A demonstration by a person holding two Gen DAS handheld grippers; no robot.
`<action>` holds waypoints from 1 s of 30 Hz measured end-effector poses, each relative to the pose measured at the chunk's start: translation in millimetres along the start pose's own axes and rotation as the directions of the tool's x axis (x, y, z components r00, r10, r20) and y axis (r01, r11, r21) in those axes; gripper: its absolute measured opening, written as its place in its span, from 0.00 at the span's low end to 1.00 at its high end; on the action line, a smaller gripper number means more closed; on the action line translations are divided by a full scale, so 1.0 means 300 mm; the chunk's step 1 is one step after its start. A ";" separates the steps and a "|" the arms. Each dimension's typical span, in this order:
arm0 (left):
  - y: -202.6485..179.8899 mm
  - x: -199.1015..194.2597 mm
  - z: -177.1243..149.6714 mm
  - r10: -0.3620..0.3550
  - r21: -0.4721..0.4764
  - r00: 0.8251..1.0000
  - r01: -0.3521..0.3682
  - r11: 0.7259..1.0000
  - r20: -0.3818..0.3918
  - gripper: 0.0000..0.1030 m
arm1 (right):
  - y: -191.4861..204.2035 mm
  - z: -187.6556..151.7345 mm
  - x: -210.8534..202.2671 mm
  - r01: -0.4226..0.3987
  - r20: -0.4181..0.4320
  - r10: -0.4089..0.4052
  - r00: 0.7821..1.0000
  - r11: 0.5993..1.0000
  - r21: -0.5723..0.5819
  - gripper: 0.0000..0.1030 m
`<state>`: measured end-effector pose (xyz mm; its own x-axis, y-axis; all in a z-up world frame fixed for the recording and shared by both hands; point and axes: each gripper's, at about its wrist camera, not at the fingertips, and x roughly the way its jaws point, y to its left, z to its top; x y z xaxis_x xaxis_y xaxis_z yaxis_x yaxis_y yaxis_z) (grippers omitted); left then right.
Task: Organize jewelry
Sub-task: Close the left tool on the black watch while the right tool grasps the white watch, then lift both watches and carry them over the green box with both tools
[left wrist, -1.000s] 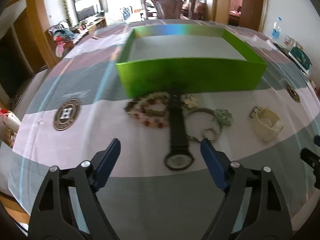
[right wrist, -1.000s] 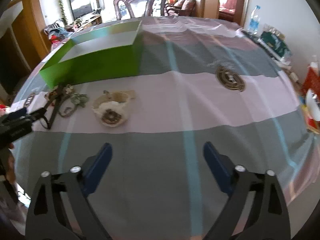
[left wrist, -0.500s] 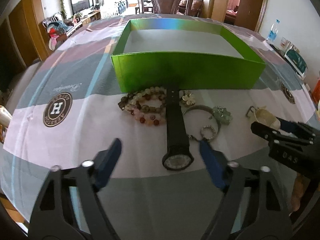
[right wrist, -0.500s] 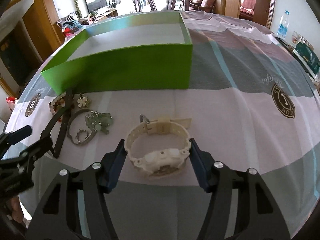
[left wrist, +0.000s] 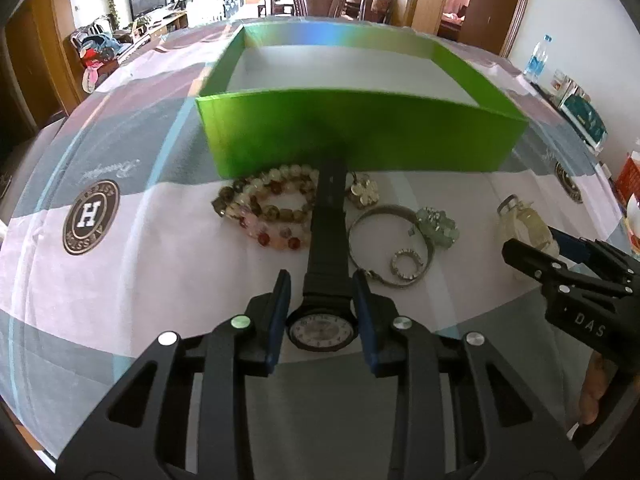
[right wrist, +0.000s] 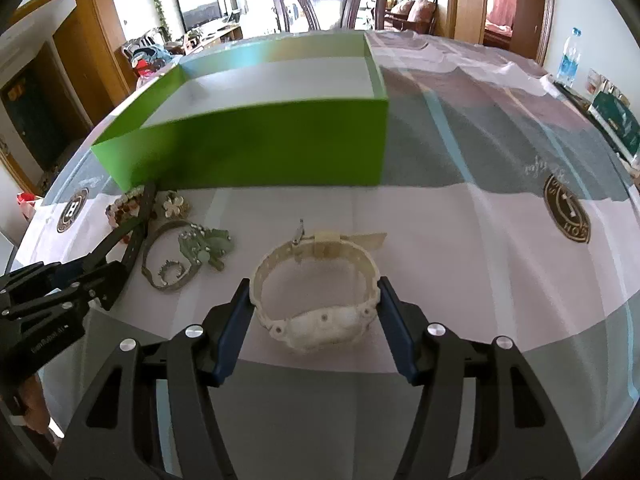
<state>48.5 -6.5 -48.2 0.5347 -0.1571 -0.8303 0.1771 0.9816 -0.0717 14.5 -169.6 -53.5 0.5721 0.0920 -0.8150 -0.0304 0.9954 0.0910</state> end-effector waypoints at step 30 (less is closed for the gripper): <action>0.181 -0.179 0.057 0.037 -0.103 0.993 -0.025 0.994 0.113 0.51 | 0.104 0.054 -0.067 -0.063 0.057 0.068 0.996 0.995 -0.082 0.59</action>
<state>43.7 53.3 2.0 0.6305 -0.1319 -0.7649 0.0772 0.9912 -0.1073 15.3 -140.9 -25.2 0.6143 0.1574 -0.7732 -0.1331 0.9865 0.0951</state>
